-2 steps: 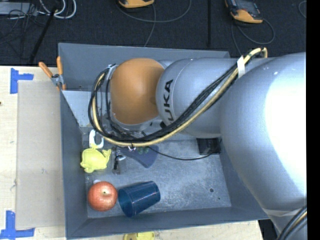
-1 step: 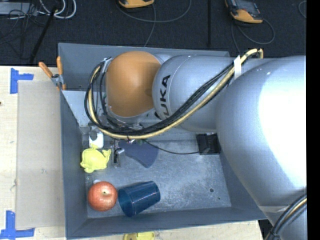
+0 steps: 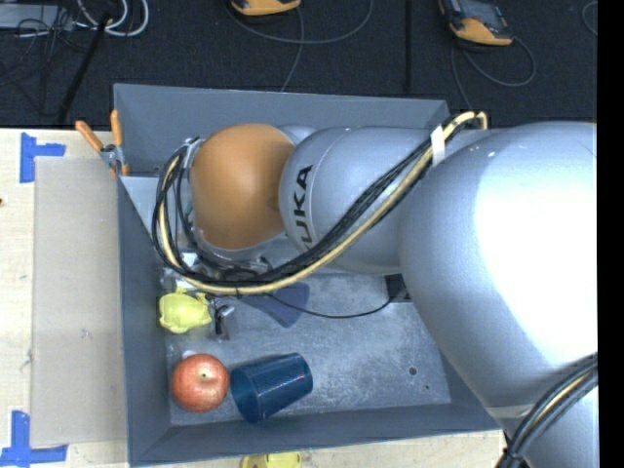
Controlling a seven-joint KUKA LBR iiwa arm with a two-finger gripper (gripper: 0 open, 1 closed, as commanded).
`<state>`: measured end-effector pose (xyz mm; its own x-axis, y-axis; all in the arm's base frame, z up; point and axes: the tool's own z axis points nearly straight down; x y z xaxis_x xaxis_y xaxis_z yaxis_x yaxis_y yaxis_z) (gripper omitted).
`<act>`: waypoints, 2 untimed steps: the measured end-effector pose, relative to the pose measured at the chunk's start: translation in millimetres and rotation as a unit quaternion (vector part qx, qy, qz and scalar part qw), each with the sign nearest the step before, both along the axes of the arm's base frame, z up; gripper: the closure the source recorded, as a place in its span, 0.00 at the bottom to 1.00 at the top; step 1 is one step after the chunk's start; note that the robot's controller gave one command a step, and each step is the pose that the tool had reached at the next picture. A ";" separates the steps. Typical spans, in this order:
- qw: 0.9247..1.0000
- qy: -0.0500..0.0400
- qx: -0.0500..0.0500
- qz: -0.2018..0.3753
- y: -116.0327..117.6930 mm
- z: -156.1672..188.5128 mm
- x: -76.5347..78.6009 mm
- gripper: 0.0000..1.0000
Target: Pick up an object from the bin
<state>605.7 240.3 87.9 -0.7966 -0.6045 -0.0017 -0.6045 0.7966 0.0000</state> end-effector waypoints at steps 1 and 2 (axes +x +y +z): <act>0.998 0.000 0.000 -0.056 6.1 -18.2 14.5 1.00; 0.998 0.000 0.000 -0.056 6.1 -18.2 14.5 1.00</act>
Offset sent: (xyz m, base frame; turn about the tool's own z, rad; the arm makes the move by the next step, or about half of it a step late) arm 0.0000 0.0000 0.0000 0.0000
